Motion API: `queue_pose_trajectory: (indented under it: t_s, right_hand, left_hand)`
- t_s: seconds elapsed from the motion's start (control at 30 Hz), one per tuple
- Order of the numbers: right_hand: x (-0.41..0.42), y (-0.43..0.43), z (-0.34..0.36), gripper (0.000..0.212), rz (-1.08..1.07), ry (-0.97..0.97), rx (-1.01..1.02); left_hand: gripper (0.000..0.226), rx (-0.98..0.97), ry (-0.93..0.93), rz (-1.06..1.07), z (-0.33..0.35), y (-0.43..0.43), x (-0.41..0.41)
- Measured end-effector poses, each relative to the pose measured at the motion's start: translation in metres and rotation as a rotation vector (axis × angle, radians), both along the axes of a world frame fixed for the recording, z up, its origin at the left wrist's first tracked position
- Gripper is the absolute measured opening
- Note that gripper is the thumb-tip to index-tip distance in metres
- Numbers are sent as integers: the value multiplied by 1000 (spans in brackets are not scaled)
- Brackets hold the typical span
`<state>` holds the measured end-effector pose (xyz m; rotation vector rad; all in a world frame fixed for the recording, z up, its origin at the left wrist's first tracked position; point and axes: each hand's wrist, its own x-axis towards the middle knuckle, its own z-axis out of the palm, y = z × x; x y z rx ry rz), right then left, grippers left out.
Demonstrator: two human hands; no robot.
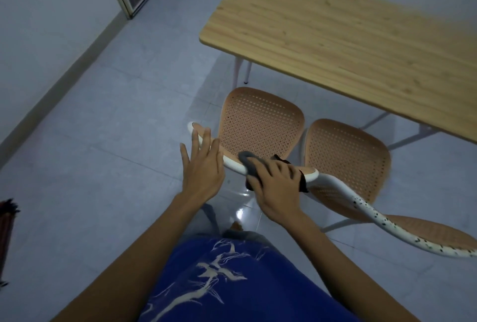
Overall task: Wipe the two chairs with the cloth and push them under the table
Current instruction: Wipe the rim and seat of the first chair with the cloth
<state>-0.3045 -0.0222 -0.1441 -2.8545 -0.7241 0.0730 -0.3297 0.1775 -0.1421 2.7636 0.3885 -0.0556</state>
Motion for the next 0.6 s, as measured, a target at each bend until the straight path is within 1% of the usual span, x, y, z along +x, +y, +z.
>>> queue_pose_trajectory:
  t_s: [0.07, 0.17, 0.23, 0.3, 0.33, 0.37, 0.43, 0.5, 0.53, 0.57, 0.6]
  right_hand:
    - [-1, 37, 1, 42, -49, 21, 8]
    - [1, 71, 3, 41, -39, 113, 94]
    - [3, 57, 8, 40, 6, 99, 122]
    - [0, 22, 8, 39, 46, 53, 139]
    - [-1, 0, 5, 39, 27, 37, 138]
    - [-3, -21, 1, 40, -27, 35, 141]
    - [-2, -53, -10, 44, -224, 82, 185]
    - [6, -62, -16, 51, -446, 170, 345]
    - [12, -60, -16, 52, -520, 192, 403]
    - [15, -53, -14, 53, -556, 204, 402]
    - [14, -44, -12, 54, -552, 206, 353]
  left_hand:
    - [57, 21, 5, -28, 0, -3, 3]
    - [61, 4, -29, -52, 1, -8, 6]
    - [57, 20, -56, -88, -1, -10, 8]
    - [49, 59, -70, -149, -4, -16, 8]
    - [46, 70, -75, -170, -5, -21, 8]
    - [43, 69, -74, -177, -6, -27, 9]
    - [44, 38, -50, -175, -6, -40, 12]
    - [46, 22, -37, -161, -7, -48, 14]
    - [46, 28, -39, -152, -7, -50, 14]
    - [46, 34, -46, -145, -7, -49, 14]
    - [46, 34, -52, -143, -6, -49, 14]
